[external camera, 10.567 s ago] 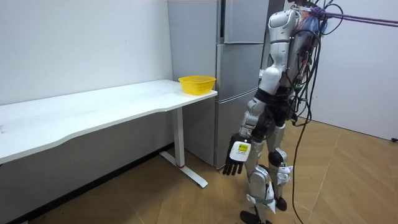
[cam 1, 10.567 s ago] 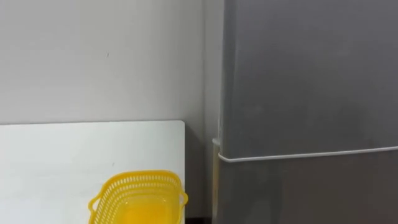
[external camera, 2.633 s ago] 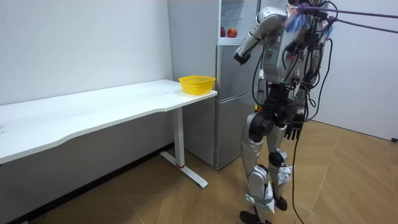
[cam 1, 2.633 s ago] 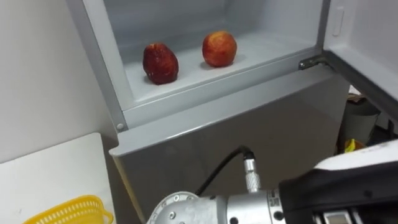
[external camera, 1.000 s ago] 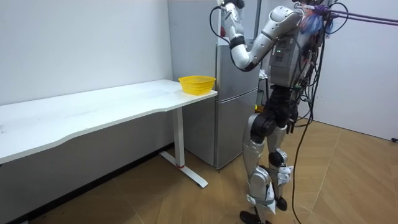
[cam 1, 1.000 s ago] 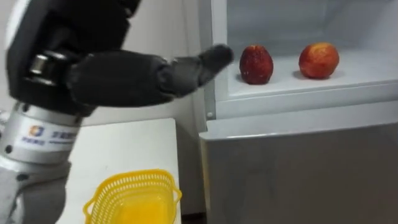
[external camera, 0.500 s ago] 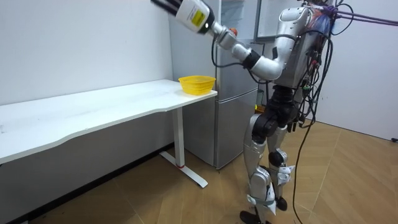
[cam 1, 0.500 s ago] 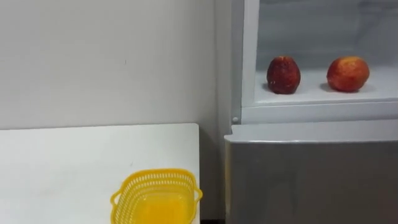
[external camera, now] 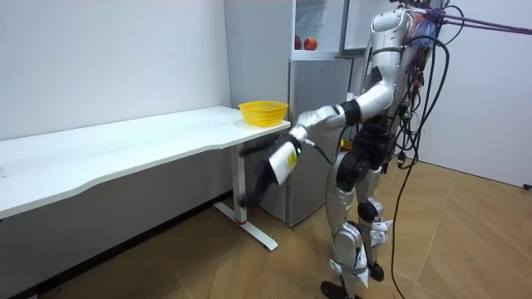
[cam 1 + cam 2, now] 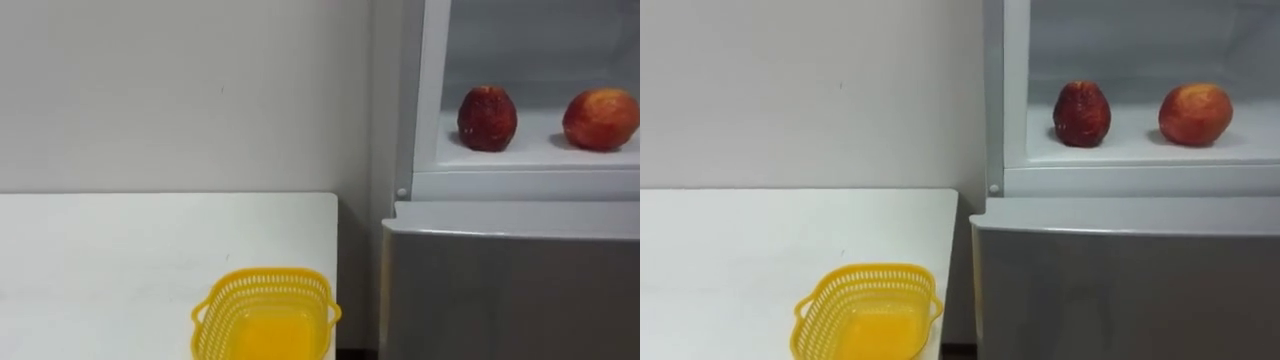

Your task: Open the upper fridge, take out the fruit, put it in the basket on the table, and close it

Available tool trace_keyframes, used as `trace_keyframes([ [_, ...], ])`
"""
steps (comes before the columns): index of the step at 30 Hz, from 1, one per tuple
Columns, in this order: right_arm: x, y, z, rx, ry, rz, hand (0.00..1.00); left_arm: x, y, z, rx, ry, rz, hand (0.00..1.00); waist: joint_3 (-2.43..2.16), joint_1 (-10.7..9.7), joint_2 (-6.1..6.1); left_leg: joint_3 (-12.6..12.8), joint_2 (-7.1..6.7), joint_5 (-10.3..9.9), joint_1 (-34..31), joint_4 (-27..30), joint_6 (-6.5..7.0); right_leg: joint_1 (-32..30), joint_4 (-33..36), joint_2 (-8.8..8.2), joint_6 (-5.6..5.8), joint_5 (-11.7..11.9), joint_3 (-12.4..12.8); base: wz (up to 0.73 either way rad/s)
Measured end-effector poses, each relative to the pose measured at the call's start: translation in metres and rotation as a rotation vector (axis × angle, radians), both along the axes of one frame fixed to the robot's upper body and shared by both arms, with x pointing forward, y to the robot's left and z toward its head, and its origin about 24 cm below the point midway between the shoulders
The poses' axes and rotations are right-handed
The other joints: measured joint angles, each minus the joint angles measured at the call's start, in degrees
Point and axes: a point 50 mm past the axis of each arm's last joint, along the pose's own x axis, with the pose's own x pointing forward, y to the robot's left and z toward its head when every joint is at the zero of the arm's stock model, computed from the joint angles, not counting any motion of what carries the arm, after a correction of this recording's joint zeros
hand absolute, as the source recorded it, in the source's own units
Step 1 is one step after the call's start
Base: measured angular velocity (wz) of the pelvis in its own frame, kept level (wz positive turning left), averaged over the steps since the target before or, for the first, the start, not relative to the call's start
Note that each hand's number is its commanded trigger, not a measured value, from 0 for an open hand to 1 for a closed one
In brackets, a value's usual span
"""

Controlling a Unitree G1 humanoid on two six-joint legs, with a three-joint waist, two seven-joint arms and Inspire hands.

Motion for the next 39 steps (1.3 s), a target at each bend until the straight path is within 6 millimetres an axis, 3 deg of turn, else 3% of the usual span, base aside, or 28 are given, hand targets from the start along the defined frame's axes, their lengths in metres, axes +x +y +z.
trace_keyframes([
  [4,0.003,-0.001,0.000,-0.011,0.011,0.019,0.00,-0.020,-0.017,-0.037,-0.169,0.073,0.026,0.00,0.08,-0.20,-0.37,0.07,-0.03,0.00,0.42,-0.12,0.00,0.08,0.17,-0.01,-0.01,-0.01,0.31,-0.05],
  [7,0.004,0.002,-0.001,-0.003,0.018,0.026,0.00,-0.055,-0.046,-0.078,-0.340,0.221,0.013,0.00,-0.02,-0.76,-0.52,0.00,-0.04,0.01,0.90,-0.23,0.00,0.84,0.13,0.01,-0.01,-0.01,0.42,0.00],
  [12,0.000,0.004,-0.002,0.023,0.055,0.028,0.00,-0.098,-0.076,-0.105,-0.509,0.340,-0.028,0.00,0.10,-1.82,-1.22,-0.08,0.03,-0.25,2.02,-0.73,0.01,2.20,-0.81,0.11,0.08,-0.09,0.30,0.04],
  [15,0.001,0.006,-0.003,0.029,0.073,0.016,0.00,-0.109,-0.088,-0.112,-0.563,0.419,-0.124,0.00,0.07,-1.83,-1.33,-0.09,0.03,-0.24,1.91,-0.54,0.01,2.13,-0.87,0.12,0.07,-0.08,0.34,0.02],
  [21,0.002,0.010,-0.004,0.040,0.081,0.004,0.00,-0.108,-0.104,-0.120,-0.629,0.545,-0.422,0.00,0.06,-2.69,-1.36,0.00,0.03,-0.24,1.90,-0.55,0.01,2.16,-0.81,0.12,0.07,-0.08,0.27,0.00],
  [26,0.006,0.012,-0.005,0.051,0.058,-0.051,0.00,-0.098,-0.110,-0.122,-0.655,0.558,-0.564,0.00,0.08,-3.91,-1.41,0.15,0.02,-0.23,1.61,-0.67,0.01,2.19,-0.89,0.13,0.07,-0.08,0.38,0.00],
  [39,0.023,0.016,-0.004,0.014,-0.092,-0.170,0.00,-0.093,-0.122,-0.126,-0.729,0.501,-0.709,0.00,0.30,-4.91,-1.95,0.58,-0.02,-0.22,1.33,-0.61,0.00,1.61,-1.63,0.19,0.20,-0.10,0.57,-0.01],
])
